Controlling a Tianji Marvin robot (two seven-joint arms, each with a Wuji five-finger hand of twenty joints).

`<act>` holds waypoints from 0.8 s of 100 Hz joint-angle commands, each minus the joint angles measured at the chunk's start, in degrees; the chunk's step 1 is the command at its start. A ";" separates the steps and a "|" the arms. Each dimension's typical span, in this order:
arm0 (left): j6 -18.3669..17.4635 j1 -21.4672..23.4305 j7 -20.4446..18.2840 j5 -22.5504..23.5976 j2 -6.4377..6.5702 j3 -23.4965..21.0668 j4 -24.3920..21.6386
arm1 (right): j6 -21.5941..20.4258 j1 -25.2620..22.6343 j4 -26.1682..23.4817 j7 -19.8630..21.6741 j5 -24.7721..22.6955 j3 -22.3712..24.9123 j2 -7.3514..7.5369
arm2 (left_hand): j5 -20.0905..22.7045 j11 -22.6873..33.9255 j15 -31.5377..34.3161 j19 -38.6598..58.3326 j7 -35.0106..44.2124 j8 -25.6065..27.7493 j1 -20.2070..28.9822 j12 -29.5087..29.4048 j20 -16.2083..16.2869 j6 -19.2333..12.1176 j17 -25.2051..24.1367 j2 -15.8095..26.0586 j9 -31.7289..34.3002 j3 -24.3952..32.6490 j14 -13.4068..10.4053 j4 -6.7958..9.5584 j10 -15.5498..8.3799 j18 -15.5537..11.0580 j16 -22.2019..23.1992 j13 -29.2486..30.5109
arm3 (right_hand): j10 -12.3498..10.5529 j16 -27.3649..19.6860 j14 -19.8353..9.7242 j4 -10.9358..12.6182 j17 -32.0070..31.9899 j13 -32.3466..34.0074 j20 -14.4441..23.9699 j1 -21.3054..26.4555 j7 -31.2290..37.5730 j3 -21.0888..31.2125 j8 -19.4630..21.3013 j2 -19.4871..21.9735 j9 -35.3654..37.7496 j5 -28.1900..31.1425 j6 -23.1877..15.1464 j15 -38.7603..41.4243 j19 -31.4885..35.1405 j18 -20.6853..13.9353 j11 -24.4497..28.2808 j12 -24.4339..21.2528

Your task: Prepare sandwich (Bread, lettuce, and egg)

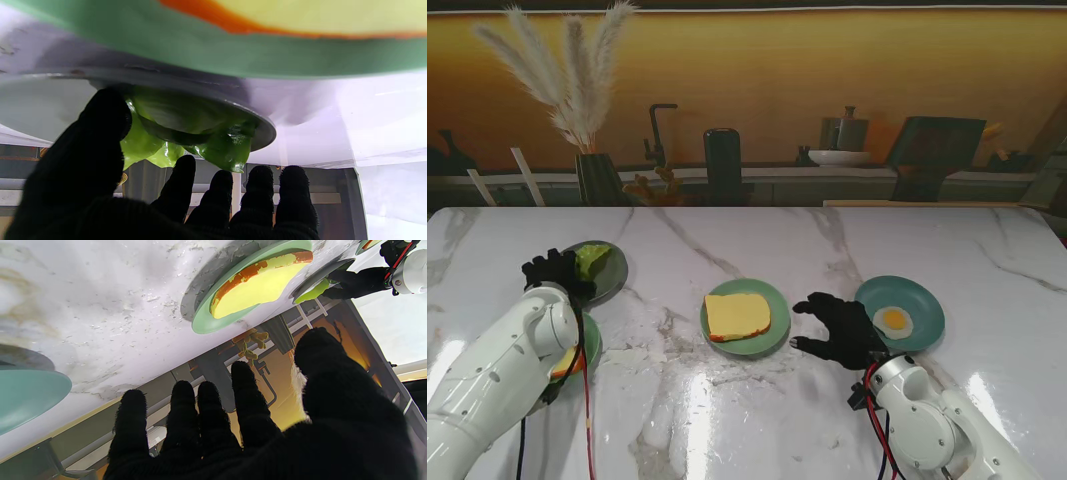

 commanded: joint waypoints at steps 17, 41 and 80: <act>0.66 -0.98 0.75 -1.62 -0.98 2.01 3.62 | 0.19 -0.18 -0.45 0.16 0.06 -0.03 -0.93 | -1.79 14.35 10.72 19.71 11.91 7.49 2.35 5.45 7.62 2.79 -1.41 -6.73 3.06 13.49 0.75 4.18 -0.55 0.09 6.13 6.61 | -0.71 -0.54 -1.53 0.34 -1.13 -1.38 0.92 1.41 0.94 -0.96 0.83 1.36 -0.15 1.24 -0.63 -0.18 -0.97 -0.46 0.47 -0.53; 1.93 -1.97 0.94 -2.37 -1.19 3.56 5.57 | 0.38 -0.19 -0.42 0.34 0.19 0.01 -0.91 | -0.30 26.47 19.70 27.20 20.60 12.58 4.84 8.46 13.85 3.40 2.59 -9.00 5.54 24.10 1.69 9.21 -0.82 0.67 12.15 11.74 | -0.74 -0.55 -1.55 0.34 -1.11 -1.49 0.98 1.42 1.14 -1.00 0.98 1.35 -0.13 1.49 -0.65 -0.19 -1.02 -0.51 0.48 -0.52; 2.42 -3.15 3.94 -2.60 -1.82 5.34 8.17 | 0.64 -0.20 -0.41 0.46 0.19 0.04 -0.90 | 4.67 38.88 29.12 37.99 37.80 24.40 17.76 20.76 23.07 0.55 17.45 -15.47 17.72 33.71 2.42 6.95 -3.48 0.22 28.99 28.37 | -0.72 -0.56 -1.52 0.34 -1.16 -1.51 1.11 1.49 1.37 -1.00 1.19 1.33 -0.16 1.79 -0.73 -0.17 -1.11 -0.45 0.49 -0.52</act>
